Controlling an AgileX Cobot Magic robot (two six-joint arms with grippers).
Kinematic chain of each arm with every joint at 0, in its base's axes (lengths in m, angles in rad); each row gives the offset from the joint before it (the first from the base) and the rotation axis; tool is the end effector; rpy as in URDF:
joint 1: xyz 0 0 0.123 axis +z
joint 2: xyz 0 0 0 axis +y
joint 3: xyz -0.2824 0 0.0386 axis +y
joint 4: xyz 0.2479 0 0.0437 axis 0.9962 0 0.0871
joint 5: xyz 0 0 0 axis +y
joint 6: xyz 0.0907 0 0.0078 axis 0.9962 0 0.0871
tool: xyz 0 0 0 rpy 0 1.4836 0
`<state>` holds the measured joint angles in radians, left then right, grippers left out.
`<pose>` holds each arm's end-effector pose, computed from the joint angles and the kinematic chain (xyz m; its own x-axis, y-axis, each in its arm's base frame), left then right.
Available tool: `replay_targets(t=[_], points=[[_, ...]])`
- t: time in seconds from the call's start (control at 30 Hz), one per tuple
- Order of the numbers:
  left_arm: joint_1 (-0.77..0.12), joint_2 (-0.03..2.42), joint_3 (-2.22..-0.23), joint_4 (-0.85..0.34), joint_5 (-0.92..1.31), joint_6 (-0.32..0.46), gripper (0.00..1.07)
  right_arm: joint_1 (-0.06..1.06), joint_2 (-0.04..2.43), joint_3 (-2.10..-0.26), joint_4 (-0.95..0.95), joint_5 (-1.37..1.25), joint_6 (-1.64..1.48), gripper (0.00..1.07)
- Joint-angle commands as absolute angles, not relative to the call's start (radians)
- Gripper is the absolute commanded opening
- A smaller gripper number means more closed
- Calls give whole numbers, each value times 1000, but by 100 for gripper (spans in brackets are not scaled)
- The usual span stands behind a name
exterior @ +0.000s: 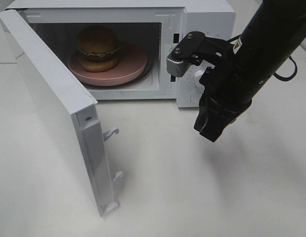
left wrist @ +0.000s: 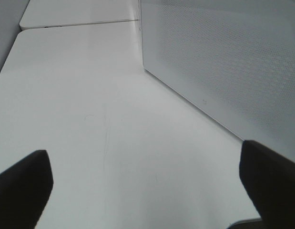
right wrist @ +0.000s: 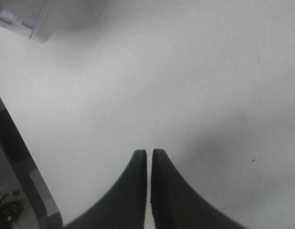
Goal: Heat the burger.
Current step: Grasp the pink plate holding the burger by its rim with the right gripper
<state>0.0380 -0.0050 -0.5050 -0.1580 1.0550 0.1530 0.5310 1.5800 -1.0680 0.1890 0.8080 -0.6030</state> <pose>-0.0060 -0.0127 0.2798 -0.4292 0.0575 -0.9014 0.1177 0.9930 0.0073 0.2604 0.1673 0.2368 -0.4764 -0.8017 -0.3610 -0.8508 0.5239 -0.0407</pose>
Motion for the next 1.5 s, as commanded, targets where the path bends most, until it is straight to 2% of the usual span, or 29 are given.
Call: replay_targets(t=[0.03,0.33,0.6,0.63,0.7,0.73,0.77,0.8,0.87,0.93,0.97,1.0,1.03,1.07,1.1,1.13,1.17,1.27,1.5], points=[[38,-23,-503,-157,1042,148,100,526,1572,-1078,184,848,-759,7],[38,-23,-503,-157,1042,148,100,526,1572,-1085,144,827,-1119,10],[38,-23,-503,-157,1042,148,100,526,1572,-1085,31,753,-1203,20],[38,-23,-503,-157,1042,148,100,526,1572,-1085,0,719,-1204,25],[38,-23,-503,-157,1042,148,100,526,1572,-1085,-15,702,-1204,28],[38,-23,-503,-157,1042,148,100,526,1572,-1085,-36,656,-1204,34],[38,-23,-503,-157,1042,148,100,526,1572,-1085,-36,656,-1204,34],[38,-23,-503,-157,1042,148,100,527,1572,-1085,-56,605,-1204,41],[38,-23,-503,-157,1042,148,100,527,1572,-1085,-69,584,-1204,44],[38,-23,-503,-157,1042,148,100,530,1572,-1085,-115,512,-1204,55],[38,-23,-503,-157,1042,148,100,530,1572,-1085,-115,512,-1204,55],[38,-23,-503,-157,1042,148,100,530,1572,-1085,-136,470,-1204,66],[38,-23,-503,-157,1042,148,100,530,1572,-1085,-141,455,-1204,72],[38,-23,-503,-157,1042,148,100,530,1572,-1085,-141,455,-1204,72],[38,-23,-503,-157,1042,148,100,531,1572,-1085,-155,443,-1201,82],[38,-23,-503,-157,1042,148,100,531,1572,-1085,-155,443,-1201,82],[38,-23,-503,-157,1042,148,100,540,1576,-1085,-159,430,-1201,89],[38,-23,-503,-157,1042,148,100,542,1579,-1085,-178,415,-1201,92],[38,-23,-503,-157,1042,148,100,557,1611,-1086,-182,393,-1193,90]])
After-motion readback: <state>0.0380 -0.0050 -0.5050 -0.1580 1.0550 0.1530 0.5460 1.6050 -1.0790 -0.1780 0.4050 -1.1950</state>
